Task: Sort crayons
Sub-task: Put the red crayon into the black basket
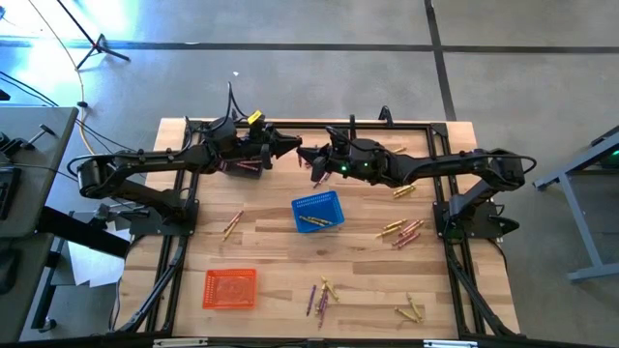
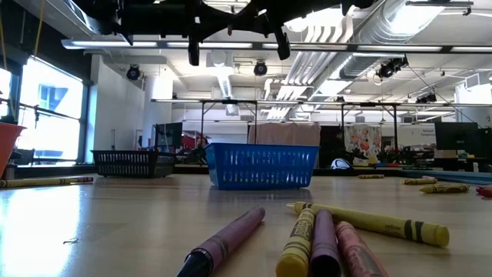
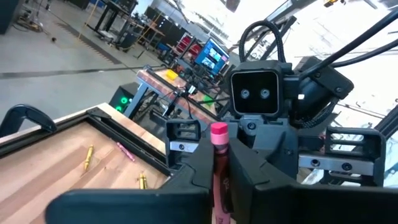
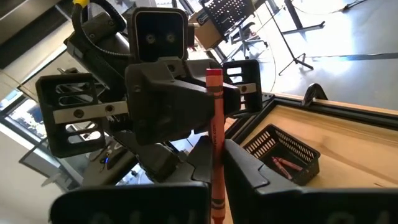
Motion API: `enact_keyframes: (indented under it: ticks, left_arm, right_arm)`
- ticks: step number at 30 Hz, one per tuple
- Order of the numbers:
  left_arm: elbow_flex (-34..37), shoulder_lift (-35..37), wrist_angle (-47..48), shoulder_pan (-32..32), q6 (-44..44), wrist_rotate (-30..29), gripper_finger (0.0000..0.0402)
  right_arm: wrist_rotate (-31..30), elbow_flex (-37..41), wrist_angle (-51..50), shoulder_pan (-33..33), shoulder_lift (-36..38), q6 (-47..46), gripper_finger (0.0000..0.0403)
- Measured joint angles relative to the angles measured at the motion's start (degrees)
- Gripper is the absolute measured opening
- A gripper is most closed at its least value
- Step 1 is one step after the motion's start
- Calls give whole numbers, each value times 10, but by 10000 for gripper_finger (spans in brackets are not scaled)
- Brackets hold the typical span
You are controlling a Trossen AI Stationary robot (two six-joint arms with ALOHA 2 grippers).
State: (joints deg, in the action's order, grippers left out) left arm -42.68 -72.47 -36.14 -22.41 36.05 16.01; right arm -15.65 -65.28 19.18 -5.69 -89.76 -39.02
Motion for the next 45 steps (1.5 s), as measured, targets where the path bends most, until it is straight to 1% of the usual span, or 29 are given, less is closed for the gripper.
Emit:
enact_keyframes:
  ticks: [3, 9, 13, 15, 19, 22, 24, 25, 28, 30, 32, 36, 41, 45]
  left_arm:
    - [0, 0, 0, 0, -1, 0, 7]
    - [0, 0, -2, -5, -3, 6, 3]
    - [0, 3, 4, -24, -13, 7, 2]
    - [0, 10, 19, -42, -34, 22, 2]
    - [0, 49, 117, -100, -66, 58, 1]
    - [0, 92, 255, -145, -114, 57, 1]
    - [0, 121, 355, -172, -153, 42, 1]
    - [0, 133, 407, -183, -173, 22, 1]
    - [0, 157, 551, -207, -217, -70, 1]
    - [0, 161, 617, -215, -234, -121, 1]
    - [1, 158, 665, -219, -246, -155, 1]
    - [1, 145, 700, -217, -253, -196, 1]
    - [1, 132, 711, -217, -260, -205, 1]
    - [1, 116, 710, -217, -293, -216, 3]
  right_arm:
    - [-1, 0, 0, 0, 0, 1, 28]
    - [-4, 1, -2, -1, 0, 18, 93]
    - [-4, 1, -7, -1, 1, 30, 127]
    - [-4, 1, -8, -1, 1, 33, 137]
    - [-4, 1, -29, -1, 2, 30, 146]
    - [-4, 1, -60, -1, 8, 26, 145]
    - [-4, 1, -87, -3, 15, 15, 145]
    - [-4, 1, -95, -5, 17, 15, 145]
    - [-4, 1, -113, -13, 20, 14, 145]
    - [-4, 1, -117, -20, 21, 14, 145]
    - [-2, 1, -120, -27, 21, 14, 145]
    - [-2, 1, -142, -40, 21, -2, 144]
    - [1, 1, -199, -51, 21, -26, 144]
    - [1, 1, -256, -59, 21, -45, 144]
